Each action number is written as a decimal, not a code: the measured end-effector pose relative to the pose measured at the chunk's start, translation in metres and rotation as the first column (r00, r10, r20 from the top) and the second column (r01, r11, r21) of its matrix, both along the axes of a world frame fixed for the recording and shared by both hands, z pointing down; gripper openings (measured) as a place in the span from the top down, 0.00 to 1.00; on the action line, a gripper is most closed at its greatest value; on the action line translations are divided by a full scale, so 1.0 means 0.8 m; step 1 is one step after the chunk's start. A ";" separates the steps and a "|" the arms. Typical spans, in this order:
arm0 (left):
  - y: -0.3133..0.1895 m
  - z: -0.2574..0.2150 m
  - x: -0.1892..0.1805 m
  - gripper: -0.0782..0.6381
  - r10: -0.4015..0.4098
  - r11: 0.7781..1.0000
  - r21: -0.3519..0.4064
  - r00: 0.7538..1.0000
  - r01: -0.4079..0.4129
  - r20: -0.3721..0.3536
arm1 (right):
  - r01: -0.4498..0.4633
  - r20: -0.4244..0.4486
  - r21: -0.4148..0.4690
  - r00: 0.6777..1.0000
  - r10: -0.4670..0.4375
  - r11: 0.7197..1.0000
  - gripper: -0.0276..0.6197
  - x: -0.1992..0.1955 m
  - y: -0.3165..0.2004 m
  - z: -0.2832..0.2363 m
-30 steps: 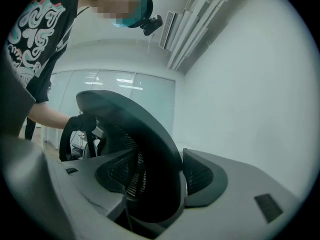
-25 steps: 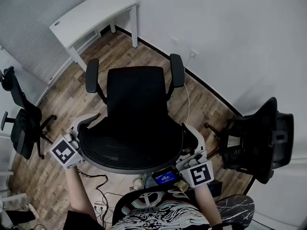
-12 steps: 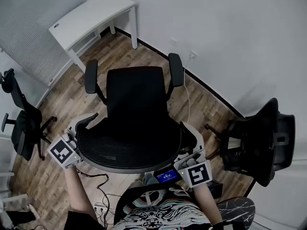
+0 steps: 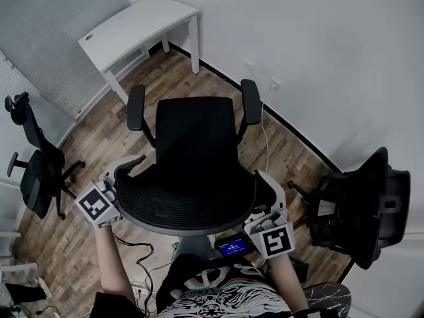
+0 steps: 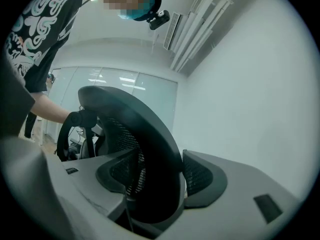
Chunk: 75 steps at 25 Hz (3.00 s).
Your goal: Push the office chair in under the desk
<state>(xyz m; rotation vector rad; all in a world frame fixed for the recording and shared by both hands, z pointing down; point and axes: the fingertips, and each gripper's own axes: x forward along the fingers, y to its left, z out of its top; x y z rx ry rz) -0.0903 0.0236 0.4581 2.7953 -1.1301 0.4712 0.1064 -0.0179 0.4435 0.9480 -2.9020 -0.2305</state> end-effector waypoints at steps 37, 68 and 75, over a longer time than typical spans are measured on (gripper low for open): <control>-0.044 0.001 0.013 0.37 -0.086 0.996 -0.032 0.996 0.085 -0.031 | 0.075 -0.010 0.024 0.997 -0.075 0.997 0.52 0.007 -0.069 -0.001; -0.130 0.003 -0.033 0.37 -0.137 0.990 -0.050 0.990 0.135 -0.037 | 0.117 0.011 -0.004 0.993 -0.117 0.993 0.52 -0.041 -0.170 0.001; -0.140 0.003 -0.041 0.37 -0.131 0.990 -0.058 0.990 0.128 -0.060 | 0.096 0.014 -0.002 0.995 -0.096 0.995 0.52 -0.048 -0.180 0.002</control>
